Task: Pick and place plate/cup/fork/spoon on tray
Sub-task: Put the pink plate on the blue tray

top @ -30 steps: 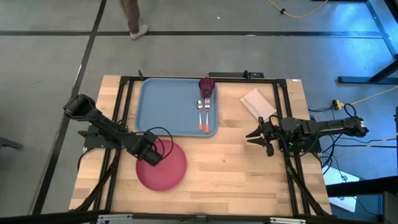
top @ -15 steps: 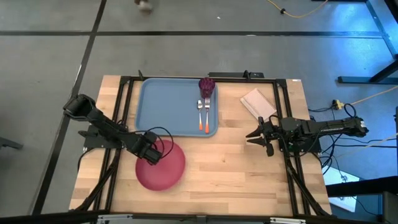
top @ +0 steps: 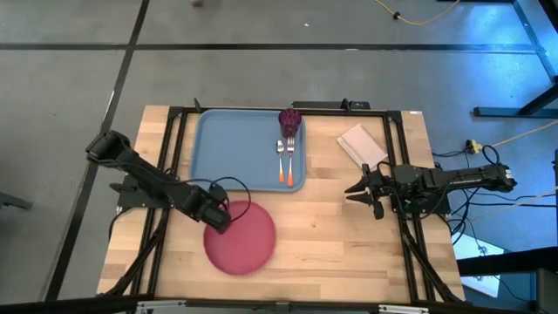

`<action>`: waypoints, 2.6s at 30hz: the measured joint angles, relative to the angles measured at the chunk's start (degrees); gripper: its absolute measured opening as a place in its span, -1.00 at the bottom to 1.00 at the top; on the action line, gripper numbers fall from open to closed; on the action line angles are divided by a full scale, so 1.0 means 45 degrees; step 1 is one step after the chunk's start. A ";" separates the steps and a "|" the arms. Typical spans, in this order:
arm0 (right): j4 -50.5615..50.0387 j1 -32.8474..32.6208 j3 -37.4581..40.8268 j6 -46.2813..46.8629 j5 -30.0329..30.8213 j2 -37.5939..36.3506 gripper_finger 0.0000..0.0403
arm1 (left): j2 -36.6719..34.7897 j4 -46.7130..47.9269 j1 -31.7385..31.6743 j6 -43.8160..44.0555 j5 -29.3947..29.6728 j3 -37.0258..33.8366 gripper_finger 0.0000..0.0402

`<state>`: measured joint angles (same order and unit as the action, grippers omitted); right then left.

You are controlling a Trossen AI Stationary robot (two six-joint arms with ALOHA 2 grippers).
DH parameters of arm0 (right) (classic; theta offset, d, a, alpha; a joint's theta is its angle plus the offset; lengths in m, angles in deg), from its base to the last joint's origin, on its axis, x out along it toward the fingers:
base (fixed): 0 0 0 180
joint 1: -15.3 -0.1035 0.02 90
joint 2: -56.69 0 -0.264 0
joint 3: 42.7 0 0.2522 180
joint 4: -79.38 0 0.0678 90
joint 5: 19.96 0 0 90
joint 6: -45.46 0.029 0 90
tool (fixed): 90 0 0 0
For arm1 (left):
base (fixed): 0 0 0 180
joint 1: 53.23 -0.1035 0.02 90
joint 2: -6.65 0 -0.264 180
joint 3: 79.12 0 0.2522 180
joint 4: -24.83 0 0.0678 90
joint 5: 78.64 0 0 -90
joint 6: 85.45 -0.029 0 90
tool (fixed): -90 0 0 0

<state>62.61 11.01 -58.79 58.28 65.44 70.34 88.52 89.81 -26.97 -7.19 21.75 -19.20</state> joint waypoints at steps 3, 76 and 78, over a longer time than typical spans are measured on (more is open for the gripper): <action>-0.0081 -0.0005 0.0000 0.0000 0.0001 0.0004 -0.48 | -0.0410 0.0211 -0.0005 -0.0794 0.1057 0.0734 -0.99; -0.0076 -0.0005 0.0000 0.0039 0.0000 0.0024 -0.48 | 0.1078 0.2427 -1.3275 -1.0891 0.3671 0.3883 -0.81; -0.0076 -0.0003 0.0000 0.0042 0.0000 0.0024 -0.48 | 0.1078 0.2591 -1.3139 -1.1017 0.3398 0.3883 -0.81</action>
<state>62.26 10.99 -58.79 58.46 65.44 70.45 93.37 101.47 -86.10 -56.76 37.04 -1.72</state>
